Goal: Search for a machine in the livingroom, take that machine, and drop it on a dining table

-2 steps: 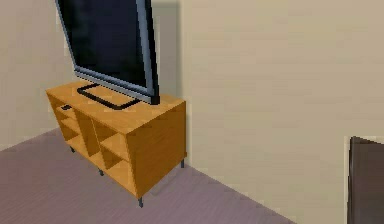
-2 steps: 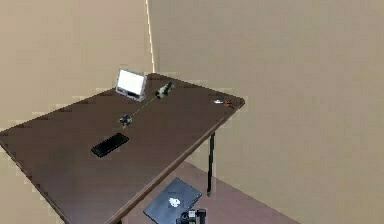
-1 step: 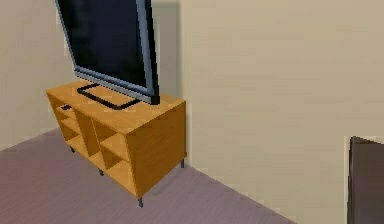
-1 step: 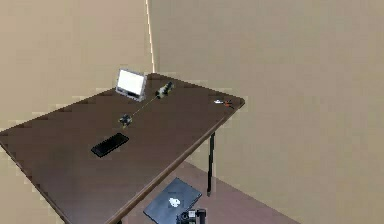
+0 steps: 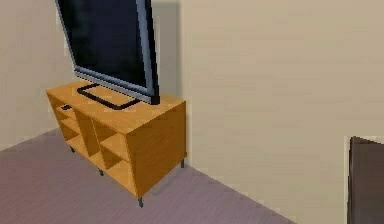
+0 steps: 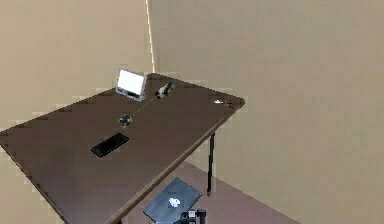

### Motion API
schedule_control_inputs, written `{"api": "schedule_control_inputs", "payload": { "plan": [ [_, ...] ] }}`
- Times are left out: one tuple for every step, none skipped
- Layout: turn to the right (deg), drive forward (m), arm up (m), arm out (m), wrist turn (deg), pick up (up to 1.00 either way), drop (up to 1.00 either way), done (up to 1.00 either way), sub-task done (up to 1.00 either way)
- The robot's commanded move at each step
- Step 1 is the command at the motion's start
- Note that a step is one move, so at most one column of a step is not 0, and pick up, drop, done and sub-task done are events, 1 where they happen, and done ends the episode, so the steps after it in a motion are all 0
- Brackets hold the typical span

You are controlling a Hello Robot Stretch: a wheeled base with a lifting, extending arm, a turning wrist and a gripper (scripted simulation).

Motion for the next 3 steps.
{"api": "schedule_control_inputs", "payload": {
  "plan": [
    [0.0,0.0,0.0,0.0,45.0,0.0,0.0,0.0,0.0],
    [0.0,0.0,0.0,0.0,9.0,0.0,0.0,0.0,0.0],
    [0.0,0.0,-0.3,0.0,0.0,0.0,0.0,0.0,0.0]
  ]
}}
